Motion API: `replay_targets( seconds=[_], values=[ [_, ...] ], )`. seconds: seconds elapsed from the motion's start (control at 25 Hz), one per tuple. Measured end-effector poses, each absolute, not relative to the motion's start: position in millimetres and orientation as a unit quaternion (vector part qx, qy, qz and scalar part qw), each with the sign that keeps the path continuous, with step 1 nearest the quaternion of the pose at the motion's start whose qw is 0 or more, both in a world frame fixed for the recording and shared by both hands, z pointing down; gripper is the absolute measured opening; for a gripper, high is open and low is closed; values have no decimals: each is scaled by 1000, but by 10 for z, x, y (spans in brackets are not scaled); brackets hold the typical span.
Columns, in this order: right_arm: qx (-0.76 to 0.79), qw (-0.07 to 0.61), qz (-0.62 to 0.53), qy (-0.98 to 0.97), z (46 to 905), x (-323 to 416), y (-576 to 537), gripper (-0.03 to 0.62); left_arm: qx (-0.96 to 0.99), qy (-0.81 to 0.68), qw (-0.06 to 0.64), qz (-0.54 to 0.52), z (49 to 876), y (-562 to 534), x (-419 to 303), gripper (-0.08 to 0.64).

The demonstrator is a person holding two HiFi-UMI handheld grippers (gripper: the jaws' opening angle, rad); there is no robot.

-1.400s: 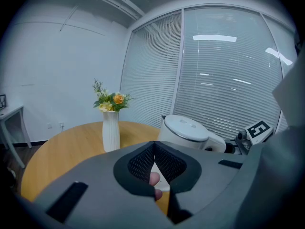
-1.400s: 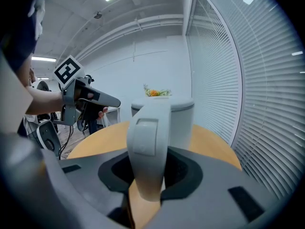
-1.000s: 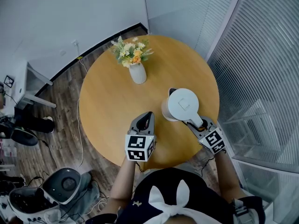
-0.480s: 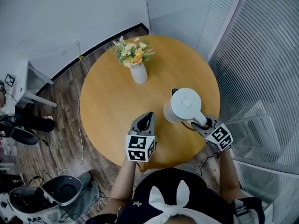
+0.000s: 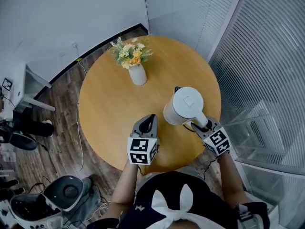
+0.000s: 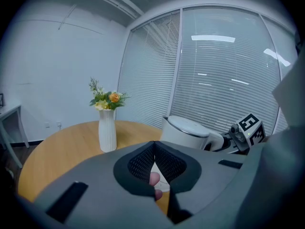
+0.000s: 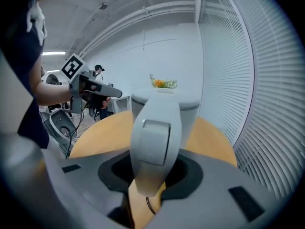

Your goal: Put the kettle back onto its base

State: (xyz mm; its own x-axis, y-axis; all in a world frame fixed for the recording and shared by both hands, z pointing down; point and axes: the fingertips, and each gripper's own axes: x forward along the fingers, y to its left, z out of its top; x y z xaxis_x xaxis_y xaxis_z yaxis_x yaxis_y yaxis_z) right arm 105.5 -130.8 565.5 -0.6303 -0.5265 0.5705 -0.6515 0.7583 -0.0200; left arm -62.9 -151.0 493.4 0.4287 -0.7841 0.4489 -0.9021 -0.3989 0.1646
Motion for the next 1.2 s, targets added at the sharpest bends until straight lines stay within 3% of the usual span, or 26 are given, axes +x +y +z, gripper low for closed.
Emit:
replay_targets(
  seconds=[0.32, 1.2],
  values=[
    [303, 302, 91, -899, 5711, 790, -1339, 129, 823, -512, 192, 152, 4925, -1489, -604, 20],
    [357, 269, 84, -891, 5750, 757, -1480, 126, 828, -506, 188, 153, 4921, -1514, -566, 20]
  ],
)
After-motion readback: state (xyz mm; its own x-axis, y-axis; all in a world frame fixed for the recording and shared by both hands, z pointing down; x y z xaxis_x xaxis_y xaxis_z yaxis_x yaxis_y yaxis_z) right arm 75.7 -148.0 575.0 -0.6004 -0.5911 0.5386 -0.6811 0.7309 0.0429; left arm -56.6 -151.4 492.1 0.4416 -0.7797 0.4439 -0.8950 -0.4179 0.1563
